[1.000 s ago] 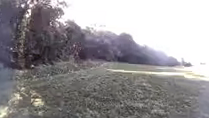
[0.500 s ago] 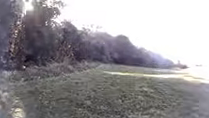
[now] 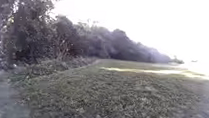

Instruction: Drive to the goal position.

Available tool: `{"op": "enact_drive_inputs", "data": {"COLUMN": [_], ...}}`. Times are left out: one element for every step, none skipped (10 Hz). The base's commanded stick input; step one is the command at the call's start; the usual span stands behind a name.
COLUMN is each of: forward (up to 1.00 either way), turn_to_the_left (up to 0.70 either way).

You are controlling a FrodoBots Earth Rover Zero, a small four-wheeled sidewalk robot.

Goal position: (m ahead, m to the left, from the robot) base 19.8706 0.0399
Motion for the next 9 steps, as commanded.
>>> {"op": "enact_drive_inputs", "data": {"forward": [0.60,0.60,0.60,0.60,0.60,0.60,0.60,0.60,0.60], "turn_to_the_left": [-0.15,-0.15,-0.15,-0.15,-0.15,-0.15,-0.15,-0.15,-0.15]}}
